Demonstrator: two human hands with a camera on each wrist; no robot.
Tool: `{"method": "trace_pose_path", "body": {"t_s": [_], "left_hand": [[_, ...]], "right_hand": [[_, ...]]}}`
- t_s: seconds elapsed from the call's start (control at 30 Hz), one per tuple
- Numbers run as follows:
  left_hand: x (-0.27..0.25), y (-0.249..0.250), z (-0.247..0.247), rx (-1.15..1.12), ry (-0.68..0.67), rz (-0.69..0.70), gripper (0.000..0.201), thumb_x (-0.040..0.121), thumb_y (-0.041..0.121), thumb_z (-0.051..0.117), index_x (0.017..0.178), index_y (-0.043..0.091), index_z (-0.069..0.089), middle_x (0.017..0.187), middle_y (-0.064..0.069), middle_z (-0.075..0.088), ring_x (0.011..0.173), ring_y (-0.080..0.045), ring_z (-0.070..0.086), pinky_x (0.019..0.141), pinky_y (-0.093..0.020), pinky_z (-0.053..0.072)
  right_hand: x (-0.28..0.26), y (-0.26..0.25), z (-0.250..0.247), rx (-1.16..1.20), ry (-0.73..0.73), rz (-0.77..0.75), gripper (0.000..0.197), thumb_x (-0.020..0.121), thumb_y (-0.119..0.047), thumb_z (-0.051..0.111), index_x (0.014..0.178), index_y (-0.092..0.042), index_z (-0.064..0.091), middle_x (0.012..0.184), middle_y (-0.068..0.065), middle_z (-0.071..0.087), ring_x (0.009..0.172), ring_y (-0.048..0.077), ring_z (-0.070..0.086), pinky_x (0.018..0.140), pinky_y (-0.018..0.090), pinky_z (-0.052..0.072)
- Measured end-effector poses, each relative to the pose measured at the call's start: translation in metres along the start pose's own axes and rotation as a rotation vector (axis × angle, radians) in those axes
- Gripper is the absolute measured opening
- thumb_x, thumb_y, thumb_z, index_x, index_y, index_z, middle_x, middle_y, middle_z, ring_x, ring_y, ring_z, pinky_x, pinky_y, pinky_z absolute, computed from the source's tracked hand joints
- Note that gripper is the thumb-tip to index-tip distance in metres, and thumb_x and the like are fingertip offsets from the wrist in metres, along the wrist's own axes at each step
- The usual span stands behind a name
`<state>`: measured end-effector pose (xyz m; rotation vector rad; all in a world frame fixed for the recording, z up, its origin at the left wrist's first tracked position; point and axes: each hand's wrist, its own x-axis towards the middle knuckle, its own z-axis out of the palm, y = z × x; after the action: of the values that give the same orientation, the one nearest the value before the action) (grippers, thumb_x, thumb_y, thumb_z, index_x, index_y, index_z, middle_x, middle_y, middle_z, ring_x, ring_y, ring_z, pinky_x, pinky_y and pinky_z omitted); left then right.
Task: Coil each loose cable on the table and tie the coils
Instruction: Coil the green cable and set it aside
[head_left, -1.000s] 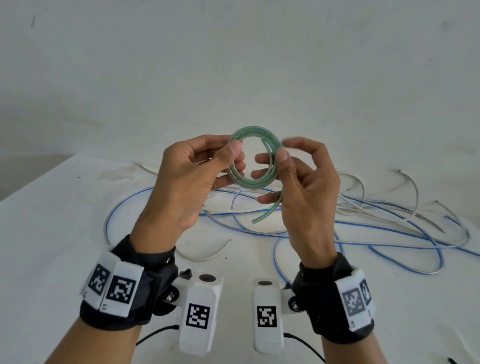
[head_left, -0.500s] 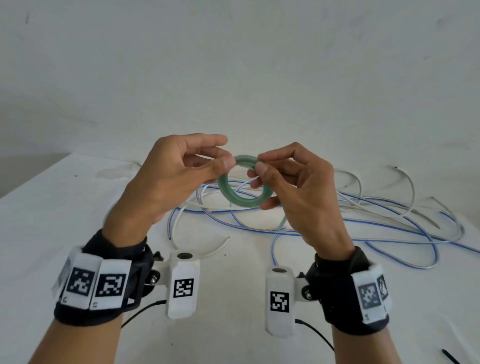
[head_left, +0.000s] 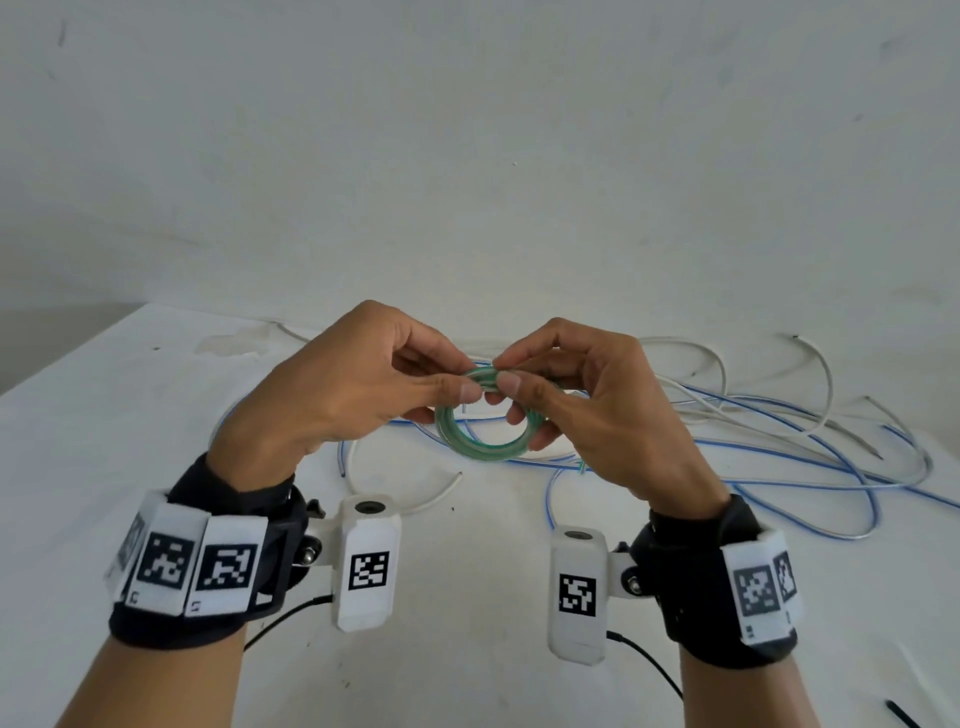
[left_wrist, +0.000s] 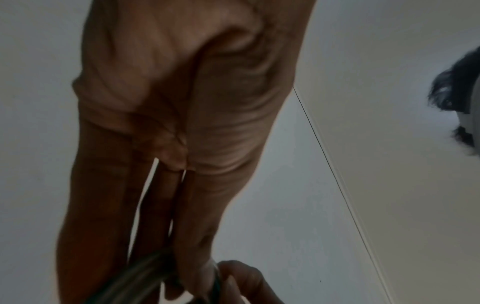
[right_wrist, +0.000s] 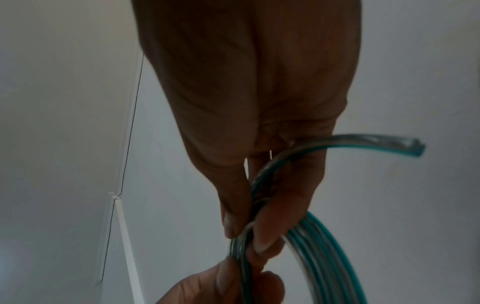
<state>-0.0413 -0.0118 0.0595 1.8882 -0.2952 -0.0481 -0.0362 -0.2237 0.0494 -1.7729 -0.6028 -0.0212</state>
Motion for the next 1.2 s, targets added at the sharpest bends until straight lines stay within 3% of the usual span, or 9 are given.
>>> {"method": "trace_pose_path", "body": {"t_s": [0.1, 0.23, 0.3, 0.43, 0.67, 0.9, 1.03, 1.2], "left_hand": [[0.001, -0.002, -0.002, -0.031, 0.061, 0.006, 0.034, 0.061, 0.032, 0.081, 0.091, 0.015, 0.079, 0.083, -0.007, 0.079, 0.086, -0.026, 0.077, 0.08, -0.034, 0.063], [0.001, -0.002, -0.008, -0.107, 0.128, 0.011, 0.029, 0.064, 0.03, 0.08, 0.089, 0.015, 0.079, 0.083, -0.01, 0.079, 0.079, -0.02, 0.077, 0.074, -0.027, 0.062], [0.0, 0.0, -0.01, -0.153, 0.136, 0.018, 0.03, 0.07, 0.028, 0.076, 0.093, 0.009, 0.077, 0.084, -0.01, 0.079, 0.076, -0.014, 0.075, 0.069, -0.021, 0.059], [-0.001, 0.005, -0.008, -0.256, 0.239, 0.054, 0.027, 0.073, 0.025, 0.074, 0.095, 0.008, 0.075, 0.082, -0.009, 0.078, 0.073, -0.012, 0.075, 0.064, -0.019, 0.058], [0.0, 0.01, -0.003, -0.374, 0.34, 0.072, 0.023, 0.082, 0.022, 0.073, 0.101, 0.009, 0.075, 0.086, -0.006, 0.079, 0.079, -0.015, 0.076, 0.066, -0.019, 0.057], [0.001, 0.009, -0.001, -0.306, 0.269, 0.107, 0.041, 0.073, 0.015, 0.08, 0.114, 0.012, 0.073, 0.095, -0.016, 0.077, 0.083, -0.023, 0.075, 0.078, -0.033, 0.063], [-0.001, 0.008, -0.001, -0.296, 0.217, 0.118, 0.032, 0.073, 0.01, 0.078, 0.105, 0.009, 0.075, 0.088, -0.012, 0.078, 0.077, -0.021, 0.075, 0.072, -0.028, 0.061], [0.001, 0.011, 0.002, -0.389, 0.281, 0.15, 0.03, 0.076, 0.008, 0.077, 0.106, 0.005, 0.075, 0.081, -0.01, 0.077, 0.071, -0.017, 0.073, 0.069, -0.026, 0.06]], "right_hand": [[0.001, 0.001, 0.0, 0.014, 0.012, -0.007, 0.009, 0.098, -0.007, 0.065, 0.099, -0.013, 0.072, 0.09, 0.007, 0.077, 0.081, 0.021, 0.075, 0.054, 0.03, 0.057], [0.002, 0.002, -0.003, 0.041, 0.069, -0.016, 0.024, 0.103, -0.006, 0.056, 0.113, -0.019, 0.073, 0.1, 0.007, 0.077, 0.095, 0.026, 0.075, 0.059, 0.035, 0.062], [0.002, 0.002, -0.002, 0.092, 0.139, -0.005, 0.018, 0.102, -0.008, 0.058, 0.111, -0.017, 0.071, 0.095, 0.008, 0.078, 0.092, 0.025, 0.076, 0.058, 0.034, 0.061], [0.003, -0.002, 0.007, 0.195, 0.221, -0.017, 0.011, 0.099, -0.009, 0.062, 0.107, -0.014, 0.068, 0.09, 0.006, 0.079, 0.085, 0.021, 0.077, 0.054, 0.03, 0.059], [0.004, -0.007, 0.016, 0.221, 0.253, -0.058, 0.034, 0.1, -0.012, 0.062, 0.13, -0.028, 0.062, 0.094, 0.007, 0.079, 0.084, 0.02, 0.076, 0.056, 0.031, 0.061], [0.004, -0.003, 0.01, 0.161, 0.25, -0.069, 0.032, 0.101, -0.01, 0.06, 0.126, -0.028, 0.066, 0.089, 0.008, 0.078, 0.077, 0.017, 0.073, 0.059, 0.028, 0.06], [0.004, -0.005, 0.01, 0.155, 0.229, -0.052, 0.033, 0.1, -0.013, 0.063, 0.129, -0.028, 0.061, 0.089, 0.004, 0.079, 0.075, 0.018, 0.073, 0.059, 0.03, 0.06], [0.004, -0.007, 0.016, 0.231, 0.364, -0.057, 0.011, 0.098, -0.013, 0.065, 0.106, -0.011, 0.058, 0.089, 0.005, 0.08, 0.072, 0.026, 0.076, 0.053, 0.03, 0.059]]}}
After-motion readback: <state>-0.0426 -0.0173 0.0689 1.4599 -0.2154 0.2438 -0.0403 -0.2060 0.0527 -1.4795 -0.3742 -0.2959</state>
